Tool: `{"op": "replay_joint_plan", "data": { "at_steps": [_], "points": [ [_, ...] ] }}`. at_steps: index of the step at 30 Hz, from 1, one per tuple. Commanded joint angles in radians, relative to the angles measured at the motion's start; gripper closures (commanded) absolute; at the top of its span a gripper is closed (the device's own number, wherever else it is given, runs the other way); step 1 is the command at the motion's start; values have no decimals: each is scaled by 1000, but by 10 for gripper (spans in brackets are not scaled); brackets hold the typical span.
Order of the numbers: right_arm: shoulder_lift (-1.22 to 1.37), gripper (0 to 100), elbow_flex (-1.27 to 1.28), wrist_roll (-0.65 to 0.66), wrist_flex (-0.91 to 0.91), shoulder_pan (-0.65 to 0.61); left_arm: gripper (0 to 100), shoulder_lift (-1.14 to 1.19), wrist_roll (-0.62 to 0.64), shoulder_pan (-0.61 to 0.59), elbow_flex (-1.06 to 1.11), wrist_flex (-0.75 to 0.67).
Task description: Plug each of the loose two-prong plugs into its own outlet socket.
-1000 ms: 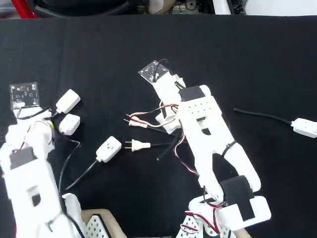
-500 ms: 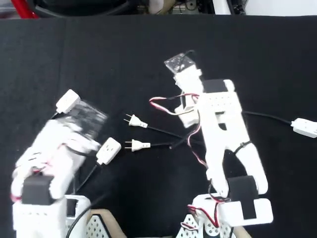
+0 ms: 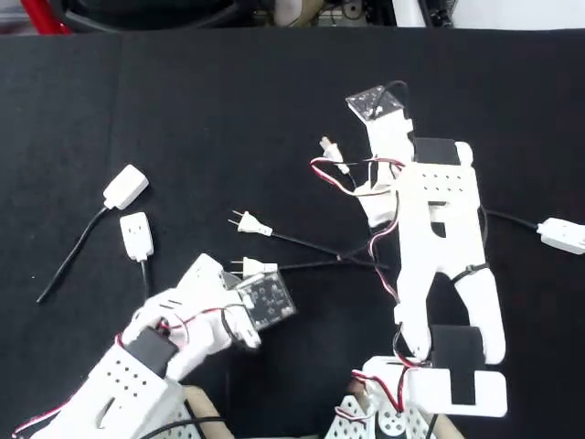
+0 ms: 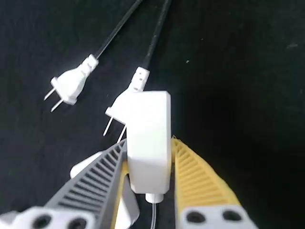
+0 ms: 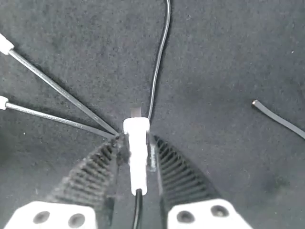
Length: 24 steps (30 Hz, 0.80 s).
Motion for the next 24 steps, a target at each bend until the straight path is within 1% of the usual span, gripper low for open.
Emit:
{"op": "replay_joint_plan", "data": {
  "at_steps": [1, 4, 8, 10, 13, 15, 17, 19, 21, 24],
  "points": [
    [-7, 986, -54, 8, 3, 8, 887, -6, 11, -5, 65, -160],
    [-5, 986, -50, 8, -11, 8, 798, -6, 110, -54, 108, -249],
    [-4, 986, -48, 8, -17, 8, 784, -6, 138, -65, 91, -222],
    [-4, 986, -48, 8, -17, 8, 780, -6, 141, -61, 48, -150],
    [-4, 986, -48, 9, -17, 8, 779, -6, 143, -59, -59, 3],
    [-4, 986, -48, 9, -17, 8, 779, -6, 178, -53, -128, 110],
    [-4, 986, -48, 9, -17, 8, 779, -6, 209, -1, -162, 199],
    [-4, 986, -48, 9, -17, 8, 779, -6, 204, 91, -150, 258],
    [-4, 986, -48, 9, -17, 8, 780, -6, 216, 163, -130, 270],
    [-4, 986, -48, 9, -17, 8, 779, -6, 221, 197, -110, 250]
  ]
}}
